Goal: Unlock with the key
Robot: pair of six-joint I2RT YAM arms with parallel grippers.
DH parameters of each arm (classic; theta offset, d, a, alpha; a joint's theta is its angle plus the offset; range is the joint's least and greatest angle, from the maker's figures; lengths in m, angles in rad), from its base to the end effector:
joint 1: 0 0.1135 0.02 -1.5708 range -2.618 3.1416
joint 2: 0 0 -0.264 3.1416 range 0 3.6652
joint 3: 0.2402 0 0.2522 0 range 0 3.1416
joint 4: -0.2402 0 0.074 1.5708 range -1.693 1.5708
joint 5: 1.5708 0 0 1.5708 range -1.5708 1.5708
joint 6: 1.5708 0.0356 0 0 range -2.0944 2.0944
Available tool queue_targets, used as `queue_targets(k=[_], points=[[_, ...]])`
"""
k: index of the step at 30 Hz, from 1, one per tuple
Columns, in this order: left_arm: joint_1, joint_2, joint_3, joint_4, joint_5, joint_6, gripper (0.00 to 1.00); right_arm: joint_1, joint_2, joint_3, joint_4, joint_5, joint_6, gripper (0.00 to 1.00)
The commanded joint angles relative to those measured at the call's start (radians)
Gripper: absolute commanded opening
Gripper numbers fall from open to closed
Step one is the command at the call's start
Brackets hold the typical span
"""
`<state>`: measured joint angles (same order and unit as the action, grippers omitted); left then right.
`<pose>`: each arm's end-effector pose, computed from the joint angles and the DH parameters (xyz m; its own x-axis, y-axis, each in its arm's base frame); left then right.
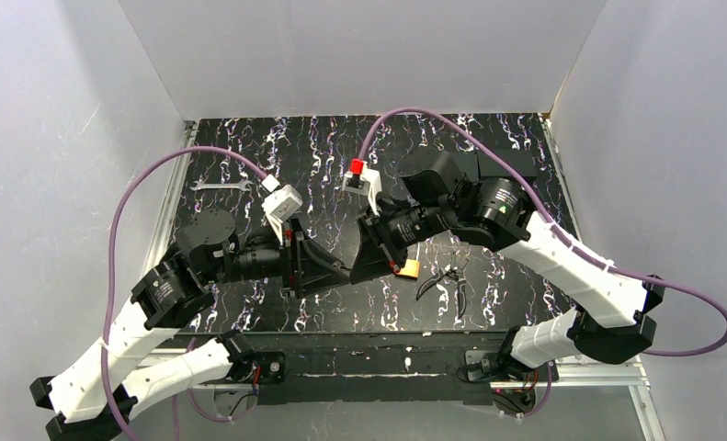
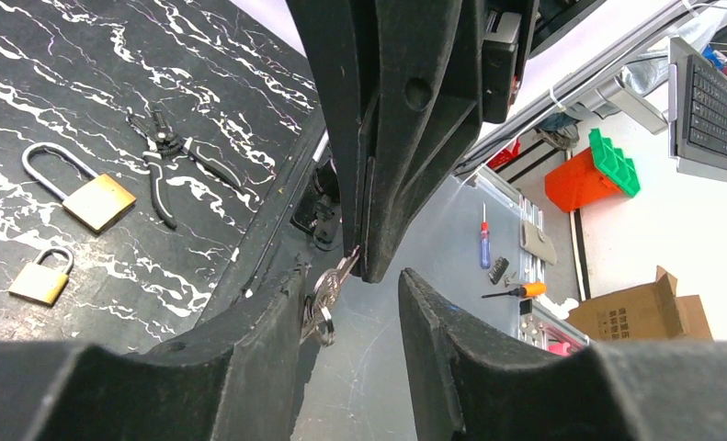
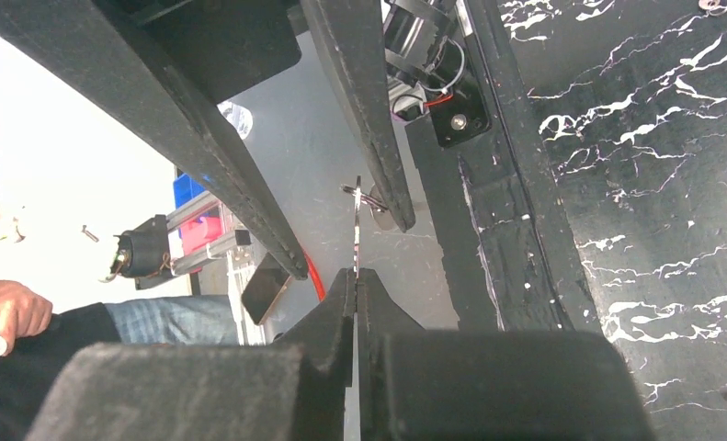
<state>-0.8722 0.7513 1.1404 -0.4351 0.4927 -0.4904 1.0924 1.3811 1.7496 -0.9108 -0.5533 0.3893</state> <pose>0.0747 -0.1151 0.4373 -0.4870 -0.0654 -0.8710 0.8493 0.1973 -0.4897 0.1061 0.2451 0.4631 -0.5851 -0.4269 -0.6895 -0.8003 0.1666 0.5760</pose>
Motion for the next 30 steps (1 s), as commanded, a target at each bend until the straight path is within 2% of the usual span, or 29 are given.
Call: queue_targets(k=[1, 10, 14, 19, 30], points=[[0.008, 0.006, 0.02, -0.006, 0.038, 0.011, 0.41, -0.005, -0.038, -0.013, 0.063, -0.014, 0.006, 0.01], [0.011, 0.031, 0.048, 0.004, 0.033, 0.001, 0.24, -0.005, -0.06, -0.06, 0.049, -0.018, -0.015, 0.01], [0.012, 0.033, 0.06, -0.02, 0.029, 0.007, 0.24, -0.006, -0.072, -0.061, 0.042, -0.006, -0.024, 0.01], [0.013, 0.036, 0.067, -0.044, 0.042, 0.016, 0.3, -0.011, -0.078, -0.065, 0.042, 0.005, -0.03, 0.01], [0.014, 0.039, 0.038, 0.019, 0.069, -0.022, 0.27, -0.023, -0.077, -0.077, 0.051, -0.015, -0.032, 0.01]])
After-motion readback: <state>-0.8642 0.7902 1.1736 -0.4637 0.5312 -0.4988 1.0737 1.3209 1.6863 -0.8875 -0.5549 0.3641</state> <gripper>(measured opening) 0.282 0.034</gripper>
